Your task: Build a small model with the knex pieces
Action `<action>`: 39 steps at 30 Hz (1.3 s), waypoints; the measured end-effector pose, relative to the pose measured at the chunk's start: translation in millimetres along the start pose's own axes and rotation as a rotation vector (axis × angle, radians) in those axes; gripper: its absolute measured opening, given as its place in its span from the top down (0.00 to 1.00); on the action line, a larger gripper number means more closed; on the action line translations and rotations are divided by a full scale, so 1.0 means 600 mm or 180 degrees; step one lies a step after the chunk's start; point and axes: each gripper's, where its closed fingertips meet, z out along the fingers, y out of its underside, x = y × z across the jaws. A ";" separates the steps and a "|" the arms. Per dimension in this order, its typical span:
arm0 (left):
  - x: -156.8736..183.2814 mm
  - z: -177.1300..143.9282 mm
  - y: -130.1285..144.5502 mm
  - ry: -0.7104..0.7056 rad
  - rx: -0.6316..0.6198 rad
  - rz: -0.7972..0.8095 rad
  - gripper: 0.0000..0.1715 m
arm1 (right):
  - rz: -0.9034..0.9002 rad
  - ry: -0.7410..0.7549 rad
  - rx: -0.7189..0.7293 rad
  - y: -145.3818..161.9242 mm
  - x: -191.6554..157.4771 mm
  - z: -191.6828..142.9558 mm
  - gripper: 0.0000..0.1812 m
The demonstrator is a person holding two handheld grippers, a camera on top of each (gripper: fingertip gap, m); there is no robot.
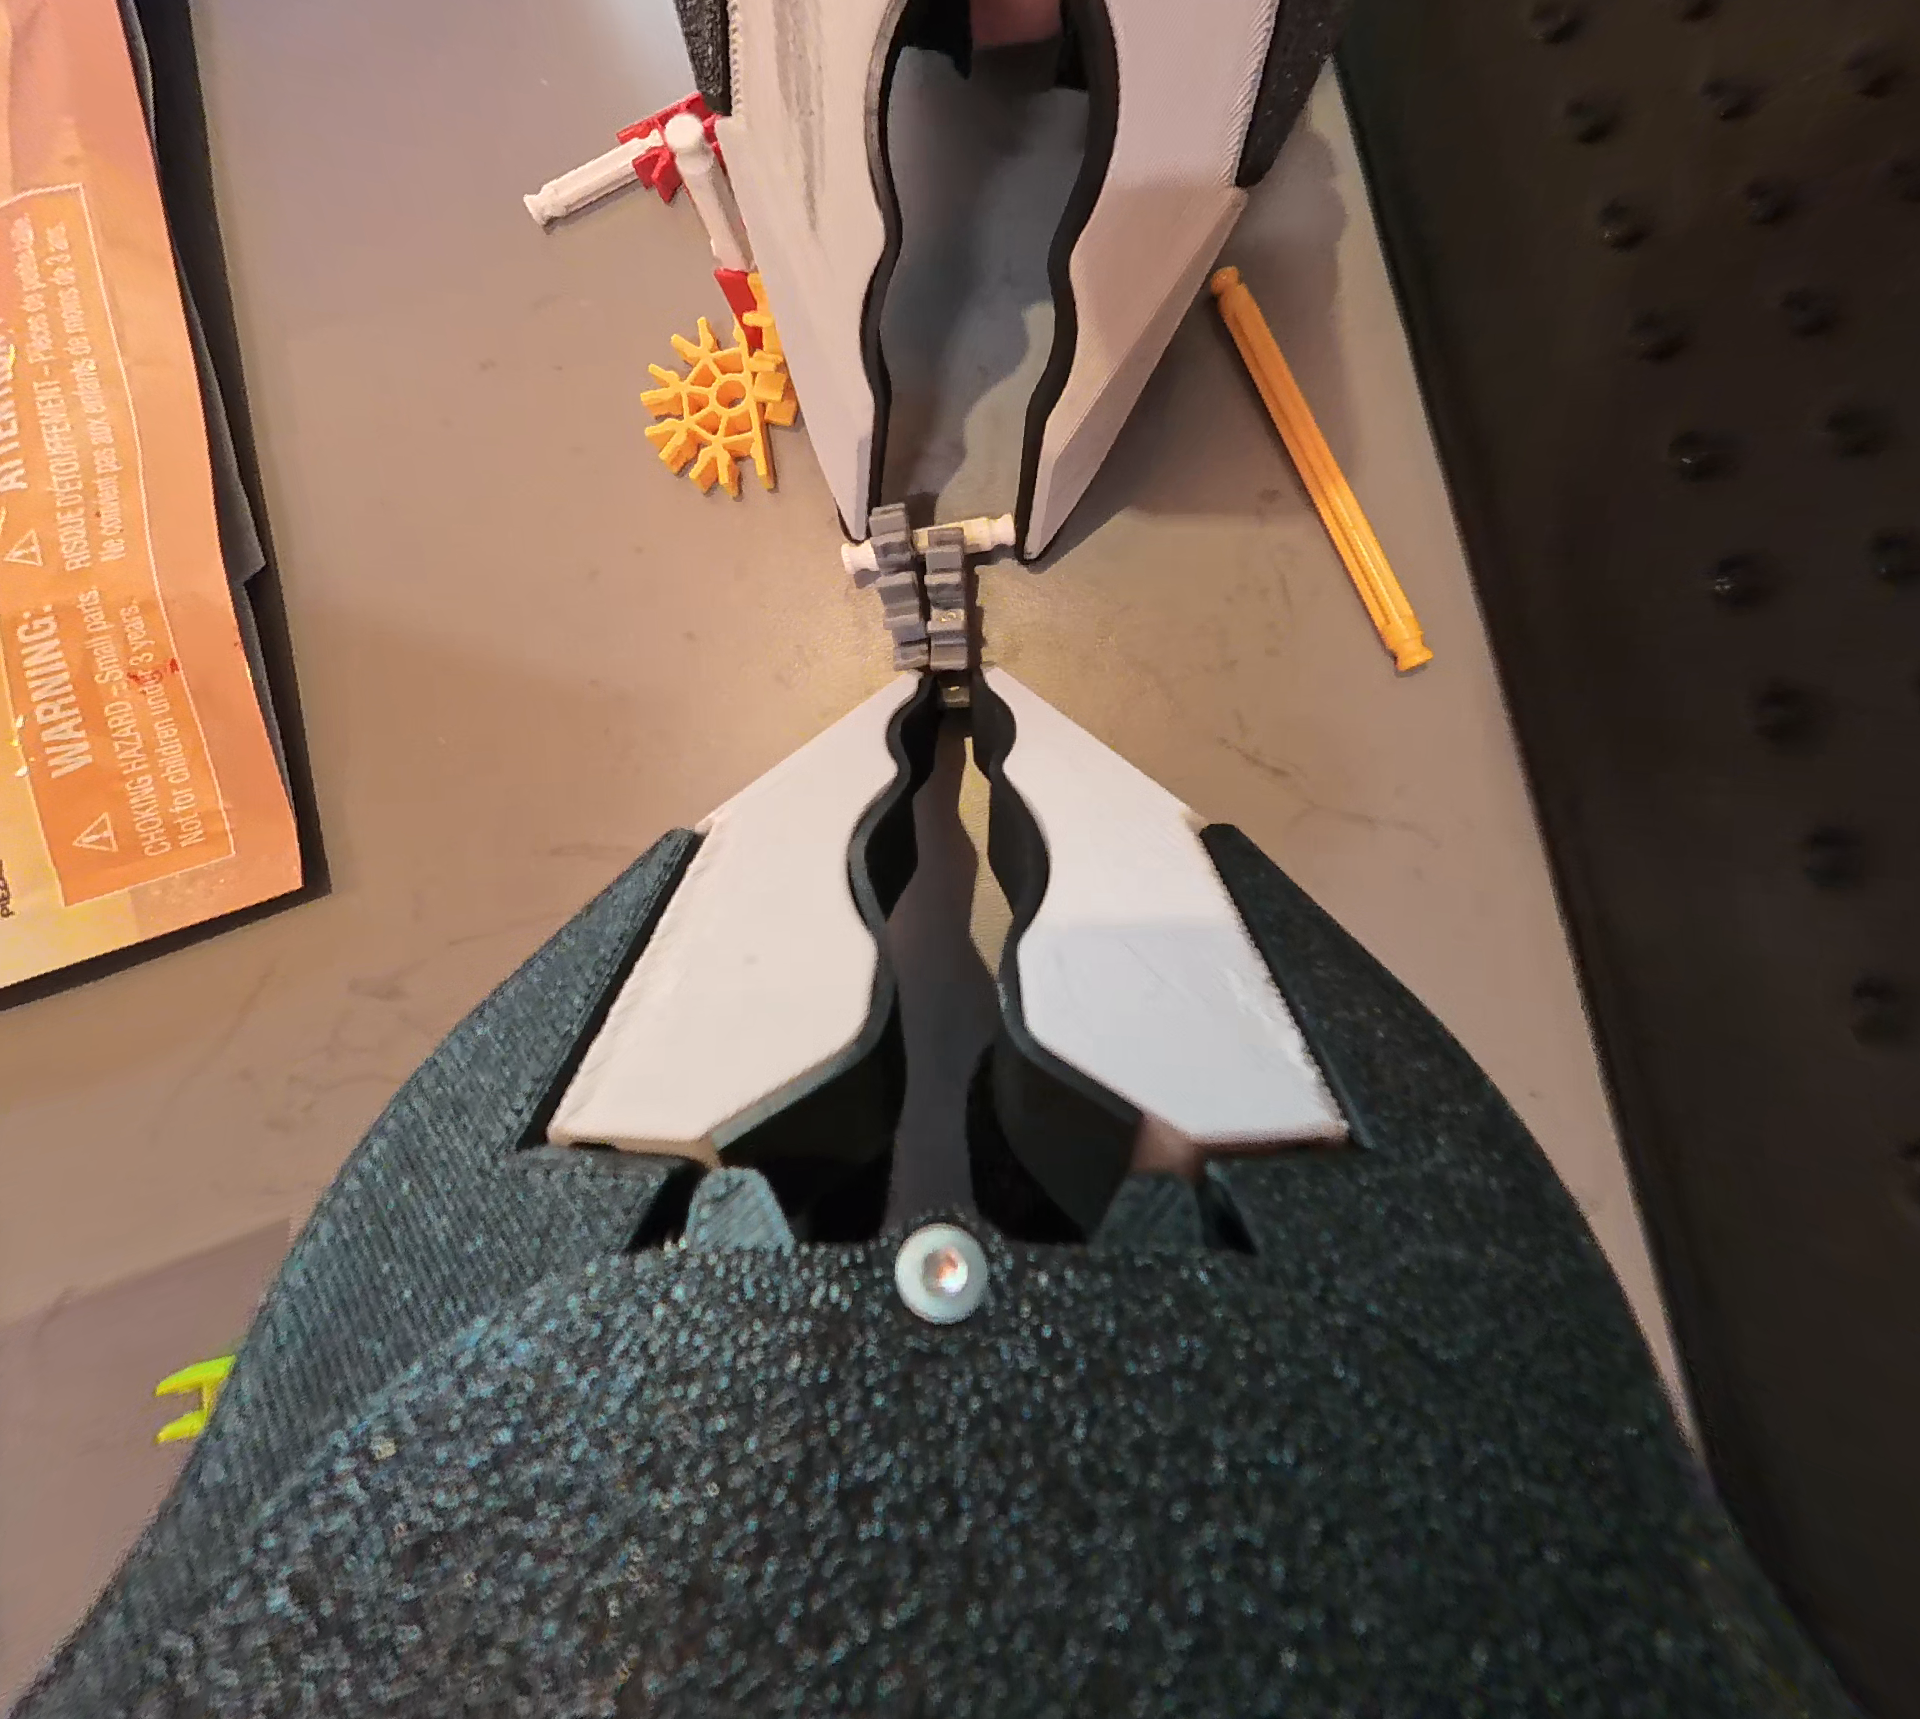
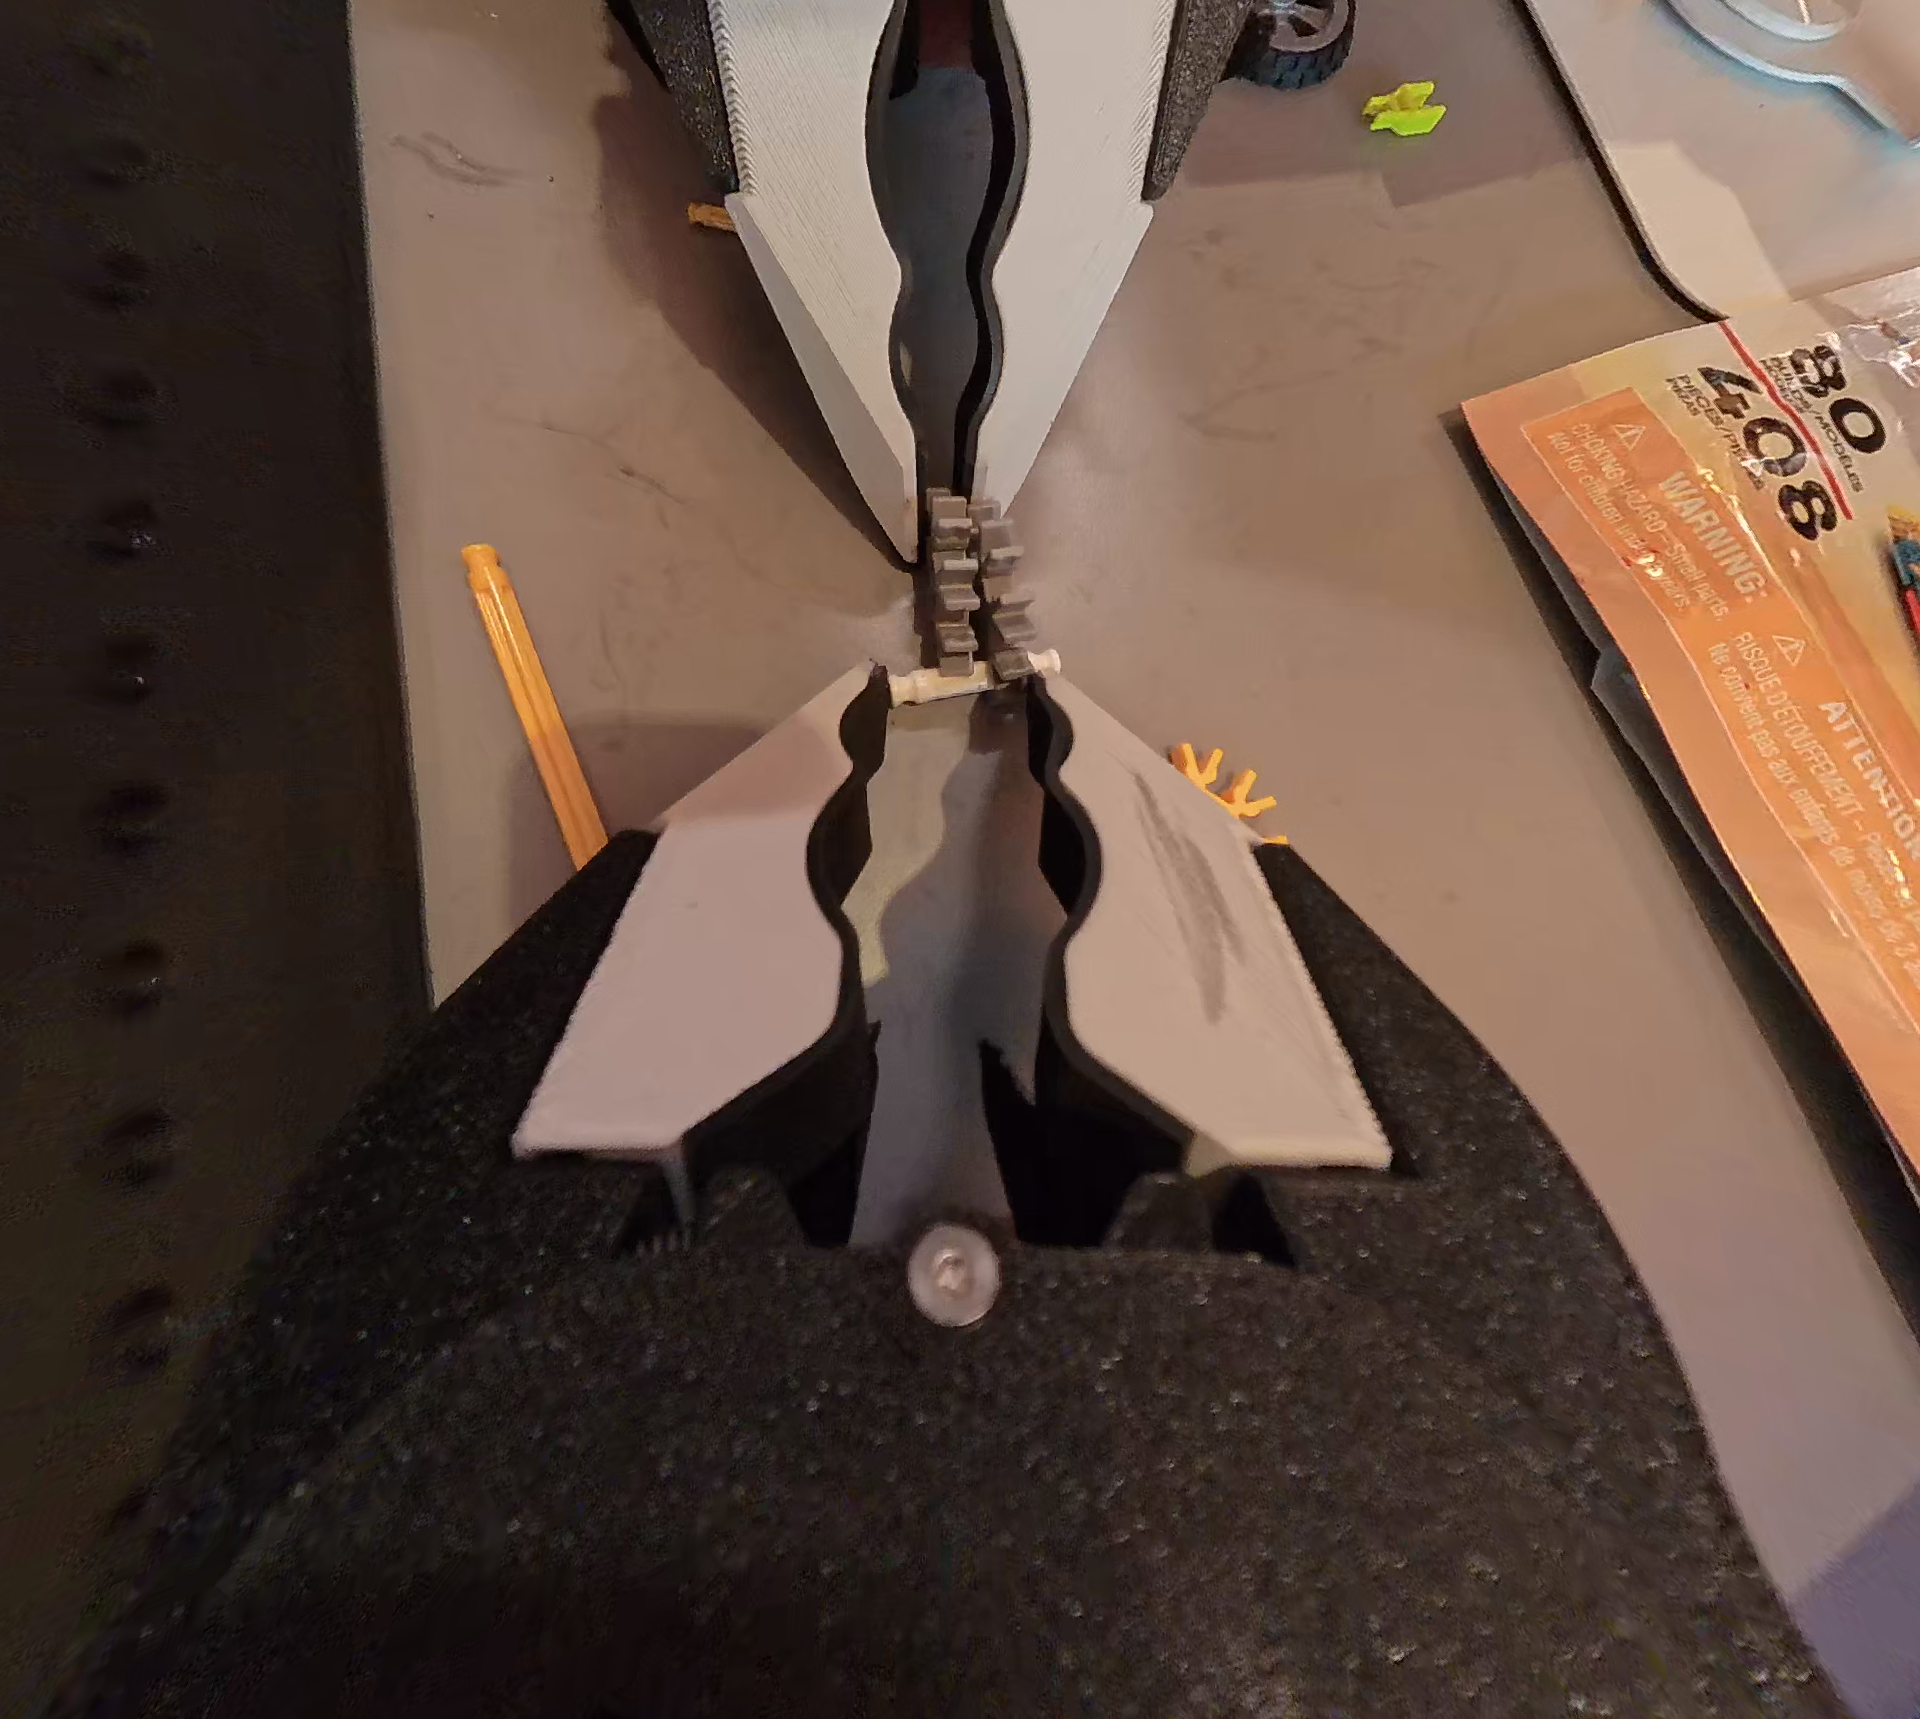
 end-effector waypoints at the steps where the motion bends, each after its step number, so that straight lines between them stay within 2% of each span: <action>1: 0.000 0.000 0.000 -0.0021 -0.0008 0.0018 0.98 | 0.0000 -0.0007 0.0001 0.000 0.000 0.000 0.86; 21: 0.001 0.000 0.000 -0.0005 0.0002 0.0096 0.97 | 0.0011 -0.0174 -0.0018 0.000 0.003 0.001 0.86; 29: 0.002 0.000 -0.001 0.0035 -0.0013 0.0099 0.97 | 0.0011 -0.0465 -0.0114 0.003 -0.009 -0.006 0.79; 33: 0.002 0.001 -0.002 0.0064 0.0000 0.0099 0.97 | -0.0065 -0.0495 -0.0160 0.006 -0.005 -0.008 0.86; 39: 0.003 0.001 -0.003 0.0075 0.0019 0.0096 0.97 | -0.0170 -0.0482 -0.0131 0.006 -0.004 -0.008 0.86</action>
